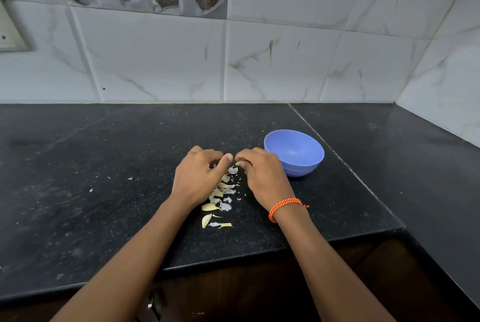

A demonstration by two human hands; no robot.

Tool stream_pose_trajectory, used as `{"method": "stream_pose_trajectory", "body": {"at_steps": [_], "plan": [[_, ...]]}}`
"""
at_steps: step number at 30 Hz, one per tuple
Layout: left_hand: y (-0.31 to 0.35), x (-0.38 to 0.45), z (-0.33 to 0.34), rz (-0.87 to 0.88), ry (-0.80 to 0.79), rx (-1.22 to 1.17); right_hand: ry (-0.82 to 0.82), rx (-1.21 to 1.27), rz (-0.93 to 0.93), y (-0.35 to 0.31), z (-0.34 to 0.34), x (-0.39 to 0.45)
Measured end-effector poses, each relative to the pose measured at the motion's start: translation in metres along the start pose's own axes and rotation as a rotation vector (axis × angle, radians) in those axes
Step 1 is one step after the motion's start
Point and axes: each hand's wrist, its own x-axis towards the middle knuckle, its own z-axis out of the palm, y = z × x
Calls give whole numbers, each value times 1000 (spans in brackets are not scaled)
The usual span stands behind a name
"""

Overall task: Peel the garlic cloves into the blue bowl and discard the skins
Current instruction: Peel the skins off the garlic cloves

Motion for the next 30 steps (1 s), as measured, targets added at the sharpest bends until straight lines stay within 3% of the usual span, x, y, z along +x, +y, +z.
{"method": "stream_pose_trajectory", "body": {"at_steps": [3, 7, 13, 17, 24, 30], "plan": [[-3, 1, 2, 32, 16, 40, -142, -198, -31, -5, -9, 0], [-6, 2, 2, 5, 17, 37, -238, -281, -70, -14, -20, 8], [-7, 2, 3, -2, 11, 28, -138, -356, -106, -24, -50, 37], [-7, 4, 2, -32, 24, 24, -387, -485, -95, -29, -16, 13], [-10, 7, 7, -26, -46, -74, -432, -380, -75, -27, -12, 13], [-10, 8, 8, -63, -63, -157, -349, -232, 35, -15, -3, 11]]}}
